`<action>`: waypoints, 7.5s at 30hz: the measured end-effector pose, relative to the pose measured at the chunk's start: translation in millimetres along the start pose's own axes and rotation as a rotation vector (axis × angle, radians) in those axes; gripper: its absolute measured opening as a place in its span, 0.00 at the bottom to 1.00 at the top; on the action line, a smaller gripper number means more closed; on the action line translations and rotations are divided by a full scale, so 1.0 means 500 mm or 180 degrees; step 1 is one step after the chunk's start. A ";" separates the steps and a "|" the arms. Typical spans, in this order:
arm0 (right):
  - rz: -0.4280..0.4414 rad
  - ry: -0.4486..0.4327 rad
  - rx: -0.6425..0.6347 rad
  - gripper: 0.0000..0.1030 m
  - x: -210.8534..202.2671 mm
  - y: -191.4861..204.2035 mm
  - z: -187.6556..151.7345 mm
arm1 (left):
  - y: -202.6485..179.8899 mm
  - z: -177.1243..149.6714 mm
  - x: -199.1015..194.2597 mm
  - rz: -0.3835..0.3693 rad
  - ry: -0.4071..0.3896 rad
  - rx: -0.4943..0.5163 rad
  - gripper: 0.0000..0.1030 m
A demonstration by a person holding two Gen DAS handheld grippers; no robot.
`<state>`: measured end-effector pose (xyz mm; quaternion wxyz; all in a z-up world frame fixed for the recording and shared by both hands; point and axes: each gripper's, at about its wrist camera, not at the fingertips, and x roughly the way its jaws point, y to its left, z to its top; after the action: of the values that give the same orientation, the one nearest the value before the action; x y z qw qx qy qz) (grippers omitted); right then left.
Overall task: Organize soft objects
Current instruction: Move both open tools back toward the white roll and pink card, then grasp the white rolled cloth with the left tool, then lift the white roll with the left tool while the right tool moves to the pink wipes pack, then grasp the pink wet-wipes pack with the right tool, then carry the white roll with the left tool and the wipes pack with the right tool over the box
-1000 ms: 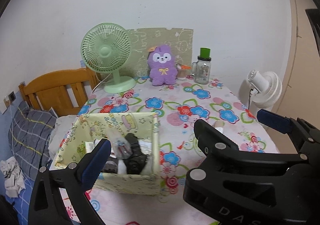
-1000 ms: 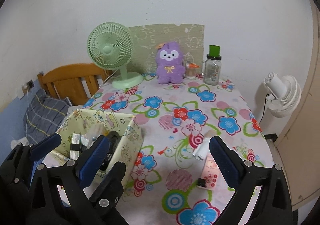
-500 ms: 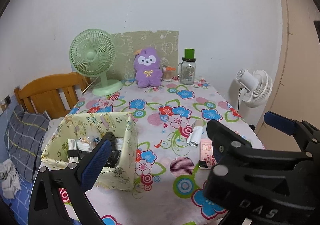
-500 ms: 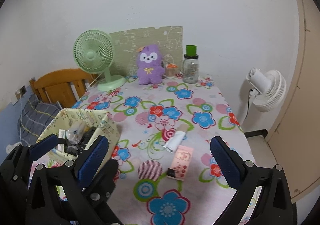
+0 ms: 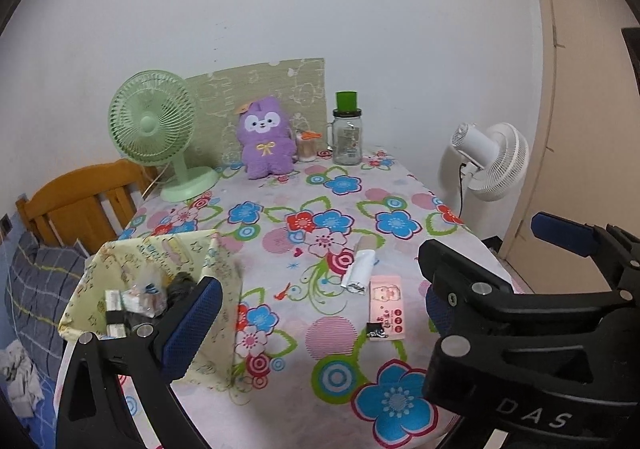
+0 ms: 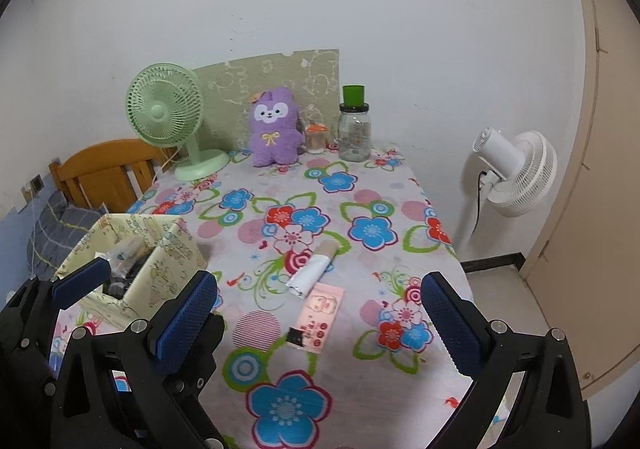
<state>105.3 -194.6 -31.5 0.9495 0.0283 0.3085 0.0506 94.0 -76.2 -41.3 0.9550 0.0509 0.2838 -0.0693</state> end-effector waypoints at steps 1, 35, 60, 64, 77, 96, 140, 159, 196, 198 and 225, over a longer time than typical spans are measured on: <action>-0.0006 0.0008 0.0006 1.00 0.002 -0.004 -0.001 | -0.004 0.000 0.004 -0.0005 0.0006 0.0008 1.00; -0.0241 0.0484 0.0179 1.00 0.206 -0.109 -0.021 | -0.052 0.001 0.272 -0.0311 0.0666 0.0099 0.74; -0.0296 0.0878 0.0366 1.00 0.366 -0.141 -0.028 | -0.071 -0.010 0.426 -0.0335 0.0999 0.0233 0.49; -0.0262 0.0907 0.0398 1.00 0.377 -0.143 -0.030 | -0.070 -0.010 0.429 -0.0452 0.1024 0.0200 0.35; -0.0174 0.0861 0.0387 1.00 0.358 -0.112 -0.026 | -0.049 -0.008 0.376 -0.0320 0.0910 0.0223 0.18; -0.0031 0.0837 0.0242 1.00 0.303 -0.028 -0.047 | 0.031 -0.055 0.286 -0.0106 0.0842 0.0011 0.18; -0.0353 0.0989 0.0125 0.49 0.345 -0.001 -0.102 | 0.050 -0.108 0.296 -0.0073 0.0970 -0.0067 0.18; -0.0272 0.0960 0.0126 0.42 0.293 0.003 -0.112 | 0.028 -0.113 0.252 -0.0061 0.0922 -0.0032 0.18; -0.0270 0.0350 0.0139 0.42 0.080 0.021 -0.056 | 0.034 -0.051 0.063 -0.0017 0.0349 -0.0088 0.18; -0.0263 0.0304 0.0134 0.42 0.069 0.024 -0.051 | 0.035 -0.046 0.053 -0.0008 0.0311 -0.0086 0.18; -0.0222 -0.0037 0.0159 0.42 -0.039 0.039 -0.012 | 0.062 0.005 -0.053 0.0099 -0.0052 -0.0119 0.18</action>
<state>84.4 -177.5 -23.5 0.9514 0.0416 0.3049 0.0096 78.4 -43.5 -22.7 0.9590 0.0369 0.2765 -0.0495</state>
